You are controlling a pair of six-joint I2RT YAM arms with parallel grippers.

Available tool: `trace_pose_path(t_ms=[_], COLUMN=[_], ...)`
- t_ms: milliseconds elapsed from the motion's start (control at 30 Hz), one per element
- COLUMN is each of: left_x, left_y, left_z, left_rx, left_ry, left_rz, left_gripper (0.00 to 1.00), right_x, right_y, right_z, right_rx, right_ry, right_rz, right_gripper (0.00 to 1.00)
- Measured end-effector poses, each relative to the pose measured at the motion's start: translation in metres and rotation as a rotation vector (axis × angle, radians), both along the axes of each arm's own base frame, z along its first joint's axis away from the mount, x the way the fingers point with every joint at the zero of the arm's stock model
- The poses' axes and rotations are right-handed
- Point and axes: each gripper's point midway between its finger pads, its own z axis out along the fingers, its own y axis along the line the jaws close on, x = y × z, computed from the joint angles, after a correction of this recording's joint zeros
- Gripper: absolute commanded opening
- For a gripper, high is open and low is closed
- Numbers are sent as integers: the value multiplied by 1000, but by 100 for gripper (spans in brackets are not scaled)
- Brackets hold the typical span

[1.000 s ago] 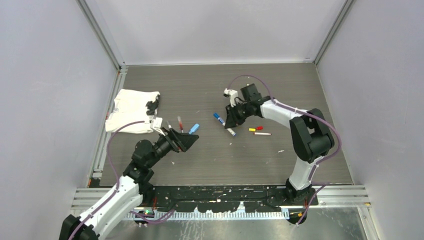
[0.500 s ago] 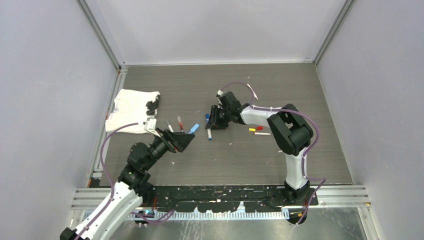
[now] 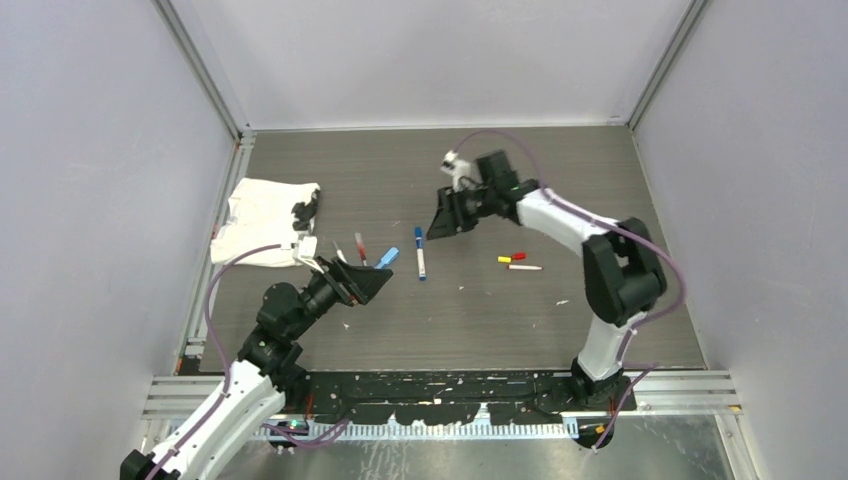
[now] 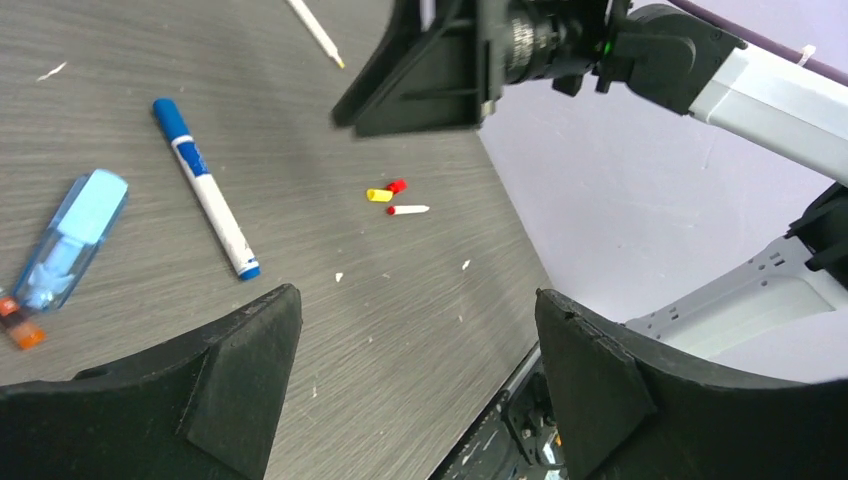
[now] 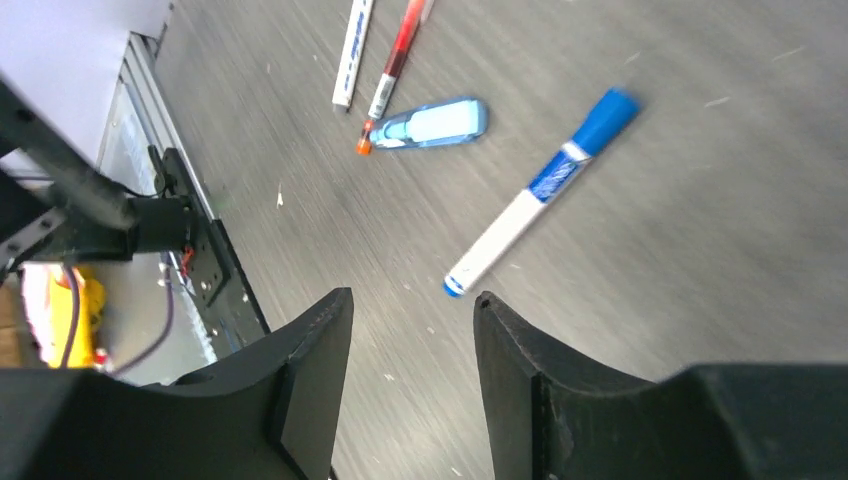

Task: Insert the pens into the pen caps
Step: Move the pen to the center of the board.

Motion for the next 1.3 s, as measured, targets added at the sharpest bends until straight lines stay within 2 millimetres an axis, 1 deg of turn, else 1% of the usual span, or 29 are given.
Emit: trace_pose_path(t_ms=[67, 100, 167, 200, 233, 267, 300, 367, 433, 500, 567, 633, 733, 867, 1067, 1233, 1300], left_x=[-1, -1, 0, 0, 0, 0, 0, 0, 0, -1, -2, -3, -4, -5, -6, -4, -3], left_y=[-1, -1, -2, -2, -3, -4, -5, -6, -6, -6, -6, -5, -5, -4, -4, -5, -5], left_z=[6, 9, 14, 15, 15, 15, 14, 12, 10, 8, 8, 10, 14, 16, 14, 10, 7], left_rx=[-17, -26, -46, -53, -56, -57, -58, -56, -55, -55, -58, -62, -69, -72, -68, -60, -56], left_ry=[-18, -28, -40, -42, -42, -41, -38, -33, -30, -26, -29, -35, -50, -58, -51, -36, -28], left_rz=[-4, -5, -6, -9, -12, -17, -20, -27, -30, -31, -31, -32, -32, -32, -31, -31, -31], left_gripper=[88, 88, 88, 88, 88, 88, 88, 88, 88, 88, 88, 88, 89, 89, 89, 89, 89], right_x=[14, 22, 41, 52, 61, 74, 82, 104, 122, 138, 148, 157, 177, 197, 210, 207, 207], right_y=[-32, -48, -84, -103, -118, -138, -148, -167, -178, -189, -200, -209, -217, -219, -219, -220, -220], right_z=[32, 44, 64, 71, 73, 72, 69, 56, 40, 17, -2, -17, -31, -43, -59, -76, -81], right_rx=[44, 56, 57, 43, 24, -16, -47, -133, -210, -298, -375, -439, -503, -528, -548, -574, -580], right_ry=[-104, -149, -247, -290, -314, -331, -332, -323, -309, -284, -258, -236, -223, -210, -180, -137, -129], right_rz=[34, 27, -18, -54, -84, -129, -154, -206, -236, -260, -280, -292, -306, -308, -302, -286, -280], right_gripper=[54, 56, 57, 57, 58, 59, 60, 61, 61, 60, 59, 57, 53, 48, 43, 41, 39])
